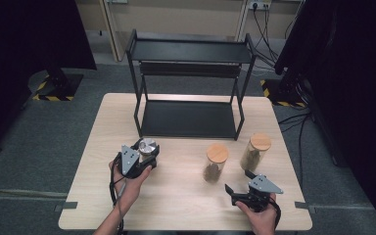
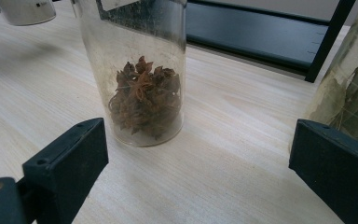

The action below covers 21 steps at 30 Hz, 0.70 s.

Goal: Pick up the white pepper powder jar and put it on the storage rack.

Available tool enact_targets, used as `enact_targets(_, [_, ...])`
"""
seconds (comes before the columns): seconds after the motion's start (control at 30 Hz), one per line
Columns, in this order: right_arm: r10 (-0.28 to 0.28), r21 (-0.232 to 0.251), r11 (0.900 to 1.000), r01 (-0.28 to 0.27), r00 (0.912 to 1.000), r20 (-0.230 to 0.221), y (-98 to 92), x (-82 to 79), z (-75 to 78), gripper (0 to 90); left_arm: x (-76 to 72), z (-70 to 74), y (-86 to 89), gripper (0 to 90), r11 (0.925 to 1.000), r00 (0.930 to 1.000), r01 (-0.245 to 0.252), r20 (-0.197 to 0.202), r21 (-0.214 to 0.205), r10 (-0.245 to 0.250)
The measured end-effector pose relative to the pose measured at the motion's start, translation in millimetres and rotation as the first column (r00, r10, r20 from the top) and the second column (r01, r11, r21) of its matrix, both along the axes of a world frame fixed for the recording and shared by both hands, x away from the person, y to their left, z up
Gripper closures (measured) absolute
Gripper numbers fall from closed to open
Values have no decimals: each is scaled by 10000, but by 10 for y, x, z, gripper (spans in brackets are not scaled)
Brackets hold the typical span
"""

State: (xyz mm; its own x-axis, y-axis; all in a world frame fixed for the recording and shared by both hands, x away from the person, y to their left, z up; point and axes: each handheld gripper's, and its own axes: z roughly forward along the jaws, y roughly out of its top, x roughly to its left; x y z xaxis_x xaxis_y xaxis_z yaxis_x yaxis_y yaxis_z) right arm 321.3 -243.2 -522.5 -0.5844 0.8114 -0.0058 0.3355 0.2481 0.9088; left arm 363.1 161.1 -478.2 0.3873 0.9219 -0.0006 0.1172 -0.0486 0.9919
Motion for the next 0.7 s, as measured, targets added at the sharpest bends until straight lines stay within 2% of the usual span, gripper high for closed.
enact_targets(0.4, [15, -11, 10000, -15, 10000, 6, 3, -5, 0, 46, 112, 26, -32, 350, 9999, 9999, -142, 44, -59, 142])
enact_targets(0.7, [33, -14, 10000, -33, 10000, 1, 3, -5, 0, 46, 211, 116, -67, 350, 9996, 9995, -245, 212, -124, 248])
